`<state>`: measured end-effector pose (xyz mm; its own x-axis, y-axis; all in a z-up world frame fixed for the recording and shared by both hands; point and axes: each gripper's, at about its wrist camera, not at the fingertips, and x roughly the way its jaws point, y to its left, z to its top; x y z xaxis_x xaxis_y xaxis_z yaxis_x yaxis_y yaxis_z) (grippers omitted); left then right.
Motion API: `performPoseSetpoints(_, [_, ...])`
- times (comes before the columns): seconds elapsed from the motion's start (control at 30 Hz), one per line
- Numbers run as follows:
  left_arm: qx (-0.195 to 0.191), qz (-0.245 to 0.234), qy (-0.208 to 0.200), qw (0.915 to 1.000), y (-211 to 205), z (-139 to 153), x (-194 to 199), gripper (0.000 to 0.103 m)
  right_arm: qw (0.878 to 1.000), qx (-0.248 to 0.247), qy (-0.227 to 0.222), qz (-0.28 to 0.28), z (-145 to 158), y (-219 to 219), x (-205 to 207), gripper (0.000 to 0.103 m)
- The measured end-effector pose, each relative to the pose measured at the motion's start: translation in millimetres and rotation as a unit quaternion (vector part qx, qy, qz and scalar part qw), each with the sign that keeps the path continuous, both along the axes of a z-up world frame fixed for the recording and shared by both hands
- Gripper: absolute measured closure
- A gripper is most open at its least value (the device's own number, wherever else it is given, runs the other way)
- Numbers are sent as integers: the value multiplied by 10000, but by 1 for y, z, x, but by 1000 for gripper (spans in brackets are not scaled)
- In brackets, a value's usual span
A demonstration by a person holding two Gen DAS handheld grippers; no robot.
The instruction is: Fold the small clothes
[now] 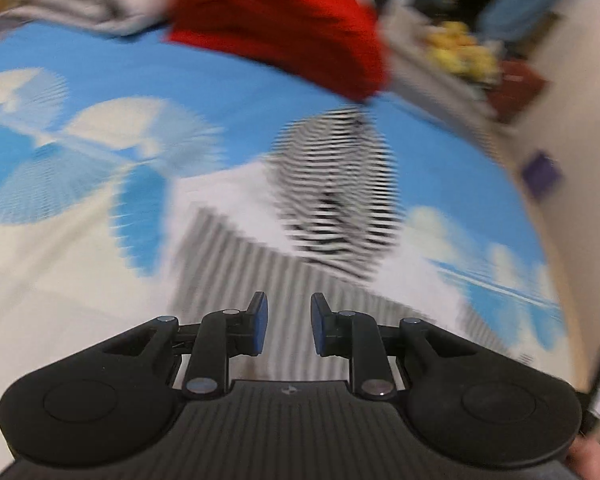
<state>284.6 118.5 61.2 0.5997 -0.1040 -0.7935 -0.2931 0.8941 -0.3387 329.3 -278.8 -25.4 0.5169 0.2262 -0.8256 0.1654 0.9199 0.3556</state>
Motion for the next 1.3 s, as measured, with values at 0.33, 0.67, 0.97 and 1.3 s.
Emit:
performPoseSetpoints(0.33, [16,1,702,9975,24,-34,23,79,9973,37,614,-394,-42,26,23,60])
performPoseSetpoints(0.67, [402,-620,1380,9877,3,-92,25,79,9909,323,662,-1131,-54,-18,23,94])
performPoseSetpoints(0.97, [713,-768,1883,9765,5,-120,15,74,9911,266,887,-951,-59,-41,30,73])
performPoseSetpoints(1.3, [929,-1091,1000,9846,-24,-62,22,72,9707,-1122,-100,-2121,-24,-188,66,58])
